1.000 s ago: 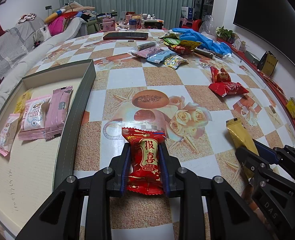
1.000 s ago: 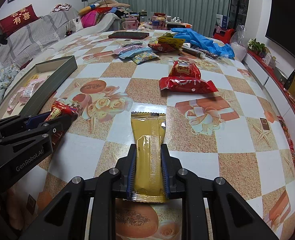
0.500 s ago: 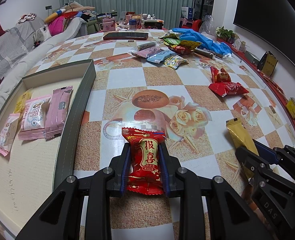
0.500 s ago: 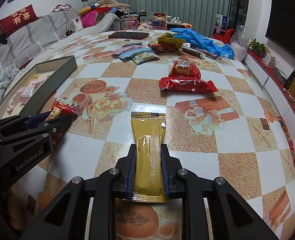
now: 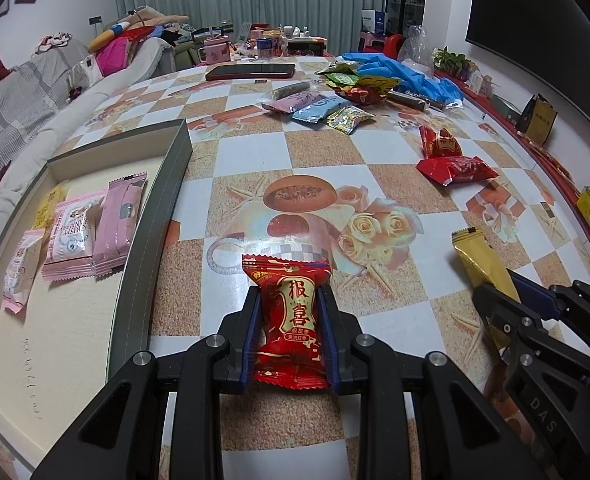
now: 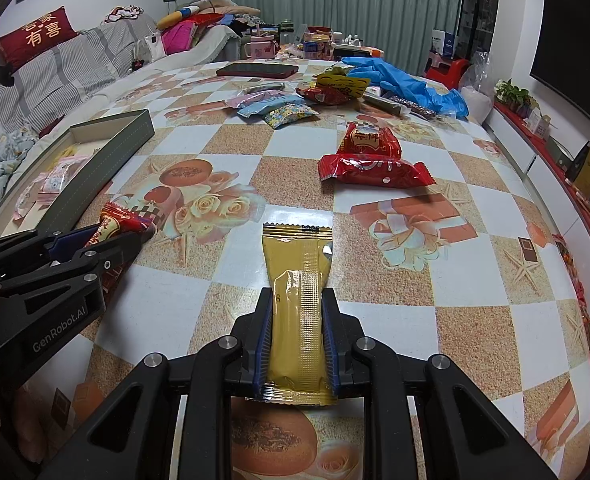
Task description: Organize snacks
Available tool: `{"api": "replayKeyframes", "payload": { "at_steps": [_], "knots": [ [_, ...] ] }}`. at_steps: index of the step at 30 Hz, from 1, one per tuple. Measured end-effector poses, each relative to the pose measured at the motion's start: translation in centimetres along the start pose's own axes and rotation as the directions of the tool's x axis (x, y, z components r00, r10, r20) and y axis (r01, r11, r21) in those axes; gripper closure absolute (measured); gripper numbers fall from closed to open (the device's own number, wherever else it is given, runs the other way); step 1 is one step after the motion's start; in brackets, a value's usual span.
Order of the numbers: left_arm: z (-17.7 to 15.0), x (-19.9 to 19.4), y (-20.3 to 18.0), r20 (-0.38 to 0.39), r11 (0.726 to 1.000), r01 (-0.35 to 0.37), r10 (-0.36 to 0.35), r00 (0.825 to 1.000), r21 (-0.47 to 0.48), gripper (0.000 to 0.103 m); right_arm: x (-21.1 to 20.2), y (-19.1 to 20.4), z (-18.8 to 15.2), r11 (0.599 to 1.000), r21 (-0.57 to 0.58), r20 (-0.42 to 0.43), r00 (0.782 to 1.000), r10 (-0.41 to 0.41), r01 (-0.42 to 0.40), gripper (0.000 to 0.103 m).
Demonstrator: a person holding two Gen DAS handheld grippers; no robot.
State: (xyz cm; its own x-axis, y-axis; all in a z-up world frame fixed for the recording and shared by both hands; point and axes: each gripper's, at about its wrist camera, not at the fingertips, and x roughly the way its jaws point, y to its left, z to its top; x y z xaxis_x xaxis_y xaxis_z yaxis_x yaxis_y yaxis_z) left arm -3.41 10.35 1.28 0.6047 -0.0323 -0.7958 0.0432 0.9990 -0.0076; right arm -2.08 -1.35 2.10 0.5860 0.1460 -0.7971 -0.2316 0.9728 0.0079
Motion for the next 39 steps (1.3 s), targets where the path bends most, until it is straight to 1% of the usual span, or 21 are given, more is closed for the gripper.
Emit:
{"api": "replayKeyframes", "payload": {
  "at_steps": [8, 14, 19, 30, 39],
  "knots": [
    [-0.9, -0.7, -0.1, -0.004, 1.000, -0.009, 0.009, 1.000, 0.017, 0.074, 0.0, 0.0, 0.0, 1.000, -0.003, -0.004, 1.000, -0.001, 0.001, 0.079],
    [-1.8, -1.7, 0.3, -0.039, 1.000, -0.007, 0.007, 0.999, 0.016, 0.074, -0.4, 0.4, 0.1, 1.000, -0.015, -0.062, 0.998, 0.007, -0.008, 0.079],
    [-2.7, -2.5, 0.2, -0.060, 1.000, -0.001, 0.002, 0.998, 0.026, 0.074, -0.8, 0.6, -0.4, 1.000, -0.019, -0.083, 0.997, -0.004, 0.003, 0.079],
    [-4.5, -3.9, 0.1, -0.047, 0.999, -0.011, 0.013, 0.999, 0.043, 0.074, -2.0, 0.9, -1.8, 1.000, -0.019, -0.074, 0.997, -0.017, 0.016, 0.079],
    [-5.0, -4.1, -0.1, -0.037, 0.999, -0.014, 0.016, 0.999, 0.047, 0.073, -2.7, 1.2, -2.9, 1.000, -0.011, -0.052, 0.998, -0.027, 0.027, 0.079]
  ]
}}
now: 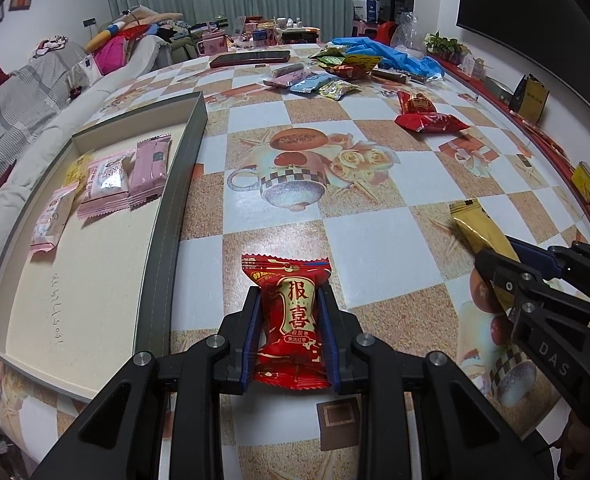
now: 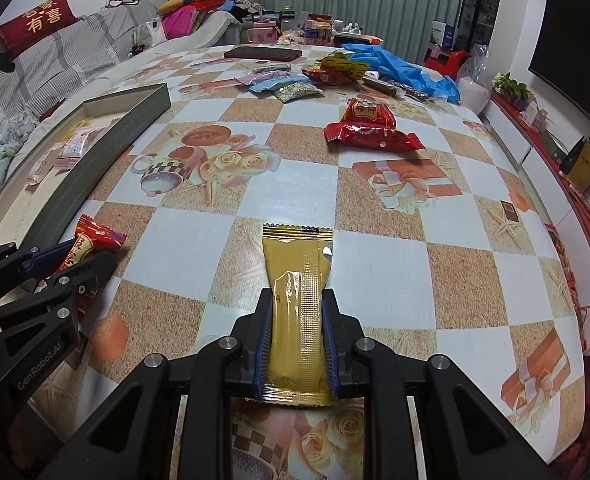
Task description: Organize snacks
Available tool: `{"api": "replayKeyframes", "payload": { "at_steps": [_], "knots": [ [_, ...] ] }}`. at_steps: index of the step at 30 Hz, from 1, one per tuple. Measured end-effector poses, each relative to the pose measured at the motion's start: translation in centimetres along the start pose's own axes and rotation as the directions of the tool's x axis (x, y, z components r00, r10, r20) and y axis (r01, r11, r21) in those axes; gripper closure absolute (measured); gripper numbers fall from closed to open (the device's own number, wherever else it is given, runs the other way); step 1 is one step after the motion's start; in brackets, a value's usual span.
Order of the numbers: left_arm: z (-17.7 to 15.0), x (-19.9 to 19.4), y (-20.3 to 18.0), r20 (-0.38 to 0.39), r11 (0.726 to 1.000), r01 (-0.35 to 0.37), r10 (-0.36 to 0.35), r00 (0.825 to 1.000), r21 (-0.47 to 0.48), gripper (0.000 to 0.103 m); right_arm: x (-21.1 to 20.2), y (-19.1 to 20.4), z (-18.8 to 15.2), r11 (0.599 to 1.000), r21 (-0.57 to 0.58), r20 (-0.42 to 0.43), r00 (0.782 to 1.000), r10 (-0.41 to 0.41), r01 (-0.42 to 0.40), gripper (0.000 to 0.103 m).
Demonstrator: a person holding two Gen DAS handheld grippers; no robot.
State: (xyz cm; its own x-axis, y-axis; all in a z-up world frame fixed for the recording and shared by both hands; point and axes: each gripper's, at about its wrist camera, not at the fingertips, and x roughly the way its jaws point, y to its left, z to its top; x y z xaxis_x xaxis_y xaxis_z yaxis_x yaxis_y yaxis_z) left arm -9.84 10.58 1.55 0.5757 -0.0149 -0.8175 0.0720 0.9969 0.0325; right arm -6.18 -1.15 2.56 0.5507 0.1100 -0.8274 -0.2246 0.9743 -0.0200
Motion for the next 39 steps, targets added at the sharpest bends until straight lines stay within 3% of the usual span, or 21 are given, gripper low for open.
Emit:
{"api": "replayKeyframes", "payload": {
  "at_steps": [28, 39],
  "knots": [
    [-1.3, -1.6, -0.1, -0.008, 1.000, -0.005, 0.005, 1.000, -0.012, 0.074, -2.3, 0.8, -1.0, 1.000, 0.017, 0.039, 0.999, 0.019, -0.020, 0.079],
    [-1.6, -2.5, -0.4, 0.015, 0.999, 0.034, -0.034, 0.999, -0.013, 0.074, -2.1, 1.1, -1.8, 0.999, 0.020, 0.021, 0.999, 0.030, -0.030, 0.079]
  ]
}}
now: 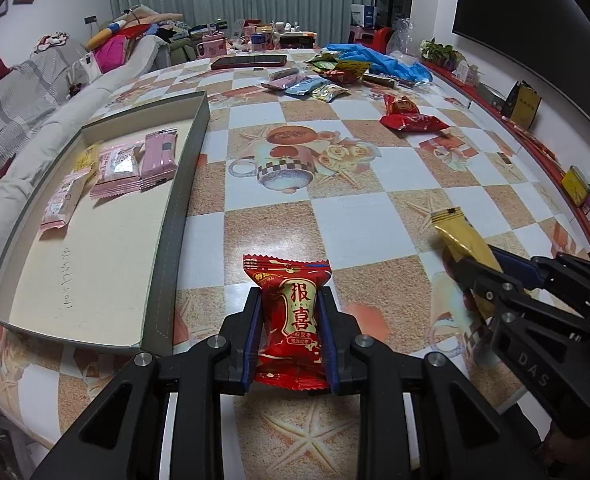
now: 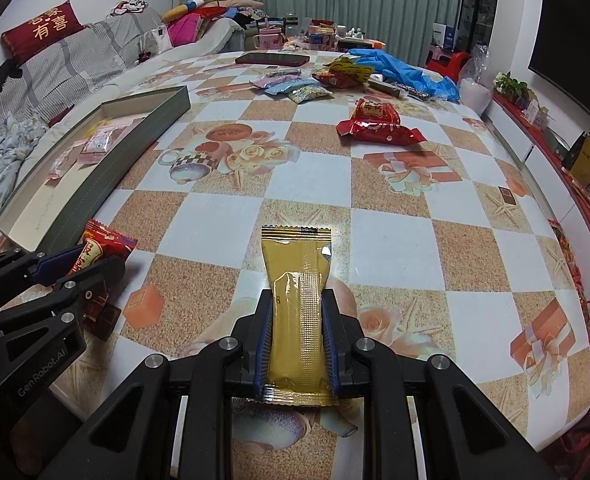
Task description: Organize snacks
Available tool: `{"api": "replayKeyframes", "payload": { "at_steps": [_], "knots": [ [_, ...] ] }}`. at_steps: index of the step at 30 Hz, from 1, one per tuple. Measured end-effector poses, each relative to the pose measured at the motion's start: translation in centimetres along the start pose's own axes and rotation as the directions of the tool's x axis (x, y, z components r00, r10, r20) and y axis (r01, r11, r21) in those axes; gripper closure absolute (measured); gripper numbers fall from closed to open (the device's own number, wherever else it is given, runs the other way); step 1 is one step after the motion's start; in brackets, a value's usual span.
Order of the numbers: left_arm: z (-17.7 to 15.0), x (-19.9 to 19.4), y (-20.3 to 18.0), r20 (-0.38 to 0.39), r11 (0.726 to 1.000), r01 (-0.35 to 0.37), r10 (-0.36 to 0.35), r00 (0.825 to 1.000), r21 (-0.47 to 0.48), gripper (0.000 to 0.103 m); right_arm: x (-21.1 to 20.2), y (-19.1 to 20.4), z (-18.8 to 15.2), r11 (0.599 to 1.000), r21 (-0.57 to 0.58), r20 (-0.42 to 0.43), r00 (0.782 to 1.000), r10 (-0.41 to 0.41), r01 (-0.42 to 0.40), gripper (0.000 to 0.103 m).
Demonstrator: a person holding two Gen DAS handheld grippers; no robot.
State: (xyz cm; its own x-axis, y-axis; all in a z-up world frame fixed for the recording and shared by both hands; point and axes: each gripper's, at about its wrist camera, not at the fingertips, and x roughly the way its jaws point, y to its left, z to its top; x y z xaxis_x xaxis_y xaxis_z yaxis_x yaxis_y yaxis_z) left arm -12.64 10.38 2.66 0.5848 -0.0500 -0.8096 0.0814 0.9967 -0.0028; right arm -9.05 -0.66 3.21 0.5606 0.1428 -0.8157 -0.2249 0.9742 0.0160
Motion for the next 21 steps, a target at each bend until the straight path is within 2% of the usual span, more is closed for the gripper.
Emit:
{"api": "replayKeyframes", "payload": {
  "at_steps": [7, 11, 21],
  "knots": [
    [0.1, -0.7, -1.1, 0.011, 0.999, 0.039, -0.039, 0.999, 0.022, 0.074, -1.2, -0.5, -0.3, 1.000, 0.029, 0.025, 1.000, 0.006, -0.007, 0.079],
    [0.4, -1.5, -0.7, 0.029, 0.999, 0.027, -0.028, 0.999, 0.023, 0.074, -1.5, -0.4, -0.2, 0.999, 0.036, 0.036, 0.999, 0.019, -0.021, 0.079],
    [0.7, -4.9, 4.0, 0.083, 0.998, -0.019, 0.024, 0.996, -0.060, 0.074, -2.1, 2.0, 1.0, 0.994, 0.007, 0.066, 0.992, 0.105, -0.105, 0.079]
  ]
}}
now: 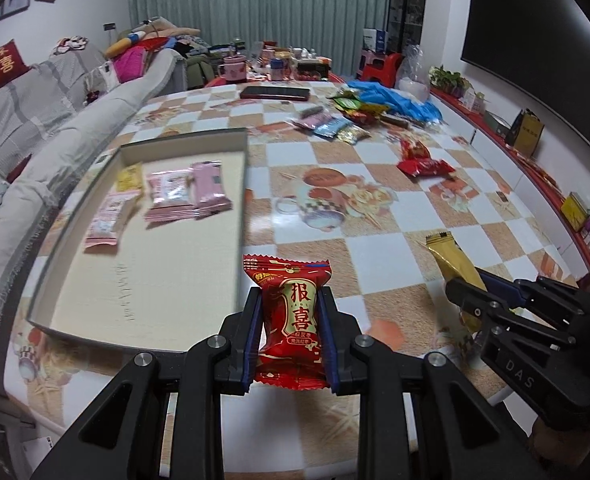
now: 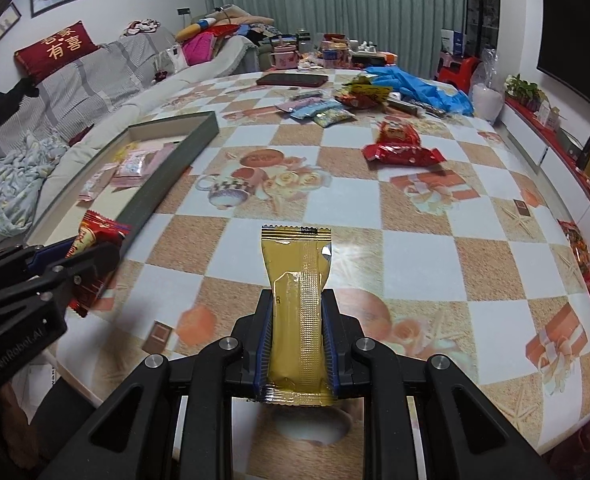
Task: Organize snacks
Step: 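Carry the red packet and gold bar over the grey box lid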
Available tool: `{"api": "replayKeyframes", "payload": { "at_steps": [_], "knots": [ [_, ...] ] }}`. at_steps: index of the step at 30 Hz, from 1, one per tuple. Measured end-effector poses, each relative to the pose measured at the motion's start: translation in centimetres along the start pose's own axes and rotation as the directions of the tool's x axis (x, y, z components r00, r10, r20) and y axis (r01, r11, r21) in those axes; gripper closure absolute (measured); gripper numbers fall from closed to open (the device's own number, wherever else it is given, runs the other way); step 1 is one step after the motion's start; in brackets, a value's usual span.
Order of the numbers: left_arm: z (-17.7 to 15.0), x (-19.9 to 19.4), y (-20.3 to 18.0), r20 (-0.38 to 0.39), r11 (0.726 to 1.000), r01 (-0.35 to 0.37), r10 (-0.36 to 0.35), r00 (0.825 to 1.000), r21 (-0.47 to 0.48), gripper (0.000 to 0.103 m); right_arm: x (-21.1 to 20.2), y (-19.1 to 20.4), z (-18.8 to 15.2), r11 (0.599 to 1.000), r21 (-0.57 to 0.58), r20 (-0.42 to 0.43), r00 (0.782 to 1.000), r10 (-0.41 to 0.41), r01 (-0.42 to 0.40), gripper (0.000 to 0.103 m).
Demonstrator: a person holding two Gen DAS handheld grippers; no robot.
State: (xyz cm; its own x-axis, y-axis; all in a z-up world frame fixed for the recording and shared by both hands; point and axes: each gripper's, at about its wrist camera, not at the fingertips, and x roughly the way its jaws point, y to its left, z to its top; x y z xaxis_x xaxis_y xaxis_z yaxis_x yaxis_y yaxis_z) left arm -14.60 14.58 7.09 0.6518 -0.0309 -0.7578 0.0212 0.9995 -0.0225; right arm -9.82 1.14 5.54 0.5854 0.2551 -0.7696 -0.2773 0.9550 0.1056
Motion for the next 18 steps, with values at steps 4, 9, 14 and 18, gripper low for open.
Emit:
{"api": "replayKeyframes", "payload": {
  "at_steps": [4, 9, 14, 18],
  "knots": [
    [0.4, -0.7, 2.0, 0.009, 0.999, -0.031, 0.032, 0.999, -0.028, 0.074, -0.3, 1.9, 0.7, 0.998, -0.039, 0.015, 0.999, 0.046, -0.046, 0.079],
    [1.2, -1.2, 4.3, 0.023, 0.996, -0.058, 0.060, 0.998, -0.065, 0.074, -0.4, 4.8, 2.1, 0.991, -0.107, 0.032, 0.996, 0.078, -0.074, 0.079],
    [1.6, -1.1, 6.6, 0.022, 0.992, -0.084, 0.087, 0.996, -0.094, 0.074, 0.0, 7.9, 3.5, 0.979, -0.159, 0.027, 0.991, 0.131, -0.125, 0.079],
    [1.5, -0.4, 8.7, 0.000, 0.986, -0.104, 0.105, 0.994, -0.127, 0.074, 0.9, 10.6, 4.5, 0.966, -0.209, 0.022, 0.987, 0.158, -0.150, 0.079]
  ]
}}
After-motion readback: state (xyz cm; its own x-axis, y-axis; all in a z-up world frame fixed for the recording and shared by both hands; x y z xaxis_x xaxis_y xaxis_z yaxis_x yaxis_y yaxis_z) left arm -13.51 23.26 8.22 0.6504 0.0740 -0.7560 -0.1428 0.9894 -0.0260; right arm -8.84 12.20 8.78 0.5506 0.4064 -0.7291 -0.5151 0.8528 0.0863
